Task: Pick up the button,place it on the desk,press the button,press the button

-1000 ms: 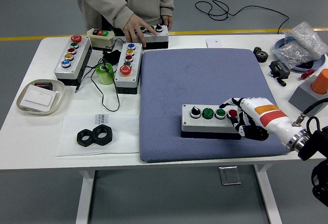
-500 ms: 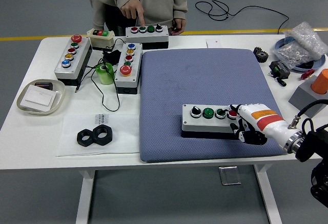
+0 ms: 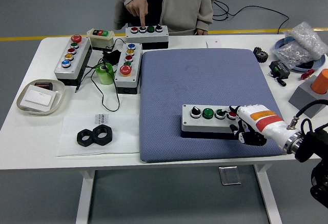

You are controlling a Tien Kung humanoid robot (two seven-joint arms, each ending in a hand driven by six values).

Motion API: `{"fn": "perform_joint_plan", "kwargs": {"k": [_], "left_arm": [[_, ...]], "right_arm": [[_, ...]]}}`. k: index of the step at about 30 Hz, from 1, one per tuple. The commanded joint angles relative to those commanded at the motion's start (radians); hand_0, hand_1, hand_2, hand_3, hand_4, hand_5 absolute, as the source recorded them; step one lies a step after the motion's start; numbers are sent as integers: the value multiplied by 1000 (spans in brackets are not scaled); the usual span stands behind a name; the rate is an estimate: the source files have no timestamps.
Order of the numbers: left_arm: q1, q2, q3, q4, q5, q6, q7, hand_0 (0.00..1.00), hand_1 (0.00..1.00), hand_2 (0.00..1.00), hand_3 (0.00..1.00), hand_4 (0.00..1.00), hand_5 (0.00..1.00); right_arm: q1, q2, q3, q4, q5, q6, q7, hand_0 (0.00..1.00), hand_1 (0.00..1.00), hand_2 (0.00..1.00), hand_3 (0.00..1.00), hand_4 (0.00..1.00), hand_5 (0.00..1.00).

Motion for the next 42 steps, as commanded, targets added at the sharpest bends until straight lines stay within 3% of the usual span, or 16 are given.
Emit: {"fn": "perform_joint_plan", "kwargs": {"k": [4, 5, 10, 11, 16, 17, 22, 23, 34, 35, 38, 42], "left_arm": [[1, 0, -2, 0, 3, 0, 1, 725, 824, 844, 815, 605, 998], [1, 0, -3, 0, 4, 0, 1, 724, 824, 843, 815, 605, 998], [4, 0, -6, 0, 9, 0, 3, 724, 824, 843, 815, 605, 998], [4, 0, -8, 0, 13, 0, 4, 724, 824, 843, 815, 606, 998], [5, 0, -11, 0, 19, 1, 5, 724, 824, 843, 815, 606, 998], [6, -1, -12, 0, 20, 1, 5, 725, 823, 844, 815, 606, 998], [8, -1, -16, 0, 26, 1, 7, 725, 823, 844, 815, 606, 998], [10, -2, -17, 0, 29, 1, 7, 733, 823, 844, 815, 606, 998], [19, -3, -28, 0, 50, 1, 13, 736, 824, 844, 815, 606, 998], [20, -3, -28, 0, 50, 1, 13, 735, 824, 845, 815, 605, 998], [19, -3, -25, 0, 46, 0, 12, 735, 824, 845, 815, 605, 998], [13, -2, -17, 1, 34, 0, 8, 735, 824, 844, 815, 604, 998]], "right_arm": [[-10, -5, 37, 23, 36, -69, 20, 281, 69, 188, 751, 462, 2], [-18, -7, 58, 32, 64, -98, 35, 357, 325, 434, 897, 537, 2], [-50, 1, 143, 46, 230, -142, 73, 357, 325, 434, 897, 537, 2], [-57, 3, 160, 45, 267, -152, 86, 697, 671, 810, 998, 753, 141], [-91, 22, 232, 38, 478, -204, 163, 697, 671, 810, 998, 753, 141], [-97, 28, 245, 34, 517, -210, 178, 860, 799, 957, 998, 789, 228], [-120, 50, 302, 16, 719, -219, 230, 860, 799, 957, 998, 789, 228], [-129, 56, 325, 7, 764, -220, 244, 938, 865, 977, 998, 726, 462], [-170, 75, 399, -15, 1226, -217, 259, 948, 871, 977, 997, 723, 504], [-172, 76, 400, -16, 1271, -217, 258, 960, 877, 970, 986, 706, 569], [-175, 78, 409, -16, 1394, -216, 257, 960, 877, 970, 986, 706, 569], [-178, 87, 427, -16, 1448, -218, 257, 962, 879, 966, 978, 702, 585]]}}
